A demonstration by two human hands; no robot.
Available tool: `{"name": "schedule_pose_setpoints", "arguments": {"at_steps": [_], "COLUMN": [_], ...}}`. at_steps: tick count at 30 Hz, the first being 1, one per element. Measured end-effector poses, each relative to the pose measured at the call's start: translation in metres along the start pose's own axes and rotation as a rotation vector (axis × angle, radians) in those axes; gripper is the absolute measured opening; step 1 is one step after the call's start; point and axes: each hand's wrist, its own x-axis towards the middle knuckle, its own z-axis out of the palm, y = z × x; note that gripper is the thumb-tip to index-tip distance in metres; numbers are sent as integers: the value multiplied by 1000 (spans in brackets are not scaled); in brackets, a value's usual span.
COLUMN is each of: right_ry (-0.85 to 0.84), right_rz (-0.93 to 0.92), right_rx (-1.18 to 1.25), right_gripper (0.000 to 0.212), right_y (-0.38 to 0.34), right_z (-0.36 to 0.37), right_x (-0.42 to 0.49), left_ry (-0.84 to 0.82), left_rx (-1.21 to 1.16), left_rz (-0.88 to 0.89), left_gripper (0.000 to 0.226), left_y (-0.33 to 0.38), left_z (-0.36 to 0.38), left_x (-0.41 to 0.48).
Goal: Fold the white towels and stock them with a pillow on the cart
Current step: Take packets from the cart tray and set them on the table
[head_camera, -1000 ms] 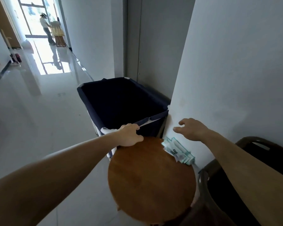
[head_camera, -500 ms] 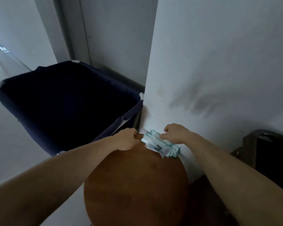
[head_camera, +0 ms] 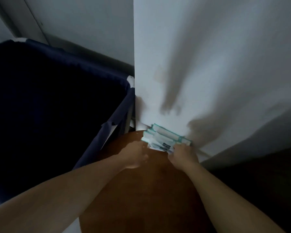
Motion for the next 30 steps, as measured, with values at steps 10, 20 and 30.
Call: {"name": "schedule_pose_setpoints", "arguments": {"at_steps": [10, 20, 30], "right_ry": [104, 299, 389], "right_rz": [-160, -487, -835], "right_rx": [-218, -287, -2], "right_gripper": [50, 12, 13], "right_y": [18, 20, 26], "right_z": [95, 98, 102], "right_x": [102, 108, 92], "left_ry": [120, 130, -238], "left_rx": [-89, -34, -85], "left_rz": [-102, 19, -30], "left_gripper": [48, 76, 40], "left_y": [-33, -36, -48], "left_z": [75, 92, 110], "left_x": [100, 133, 127]}}
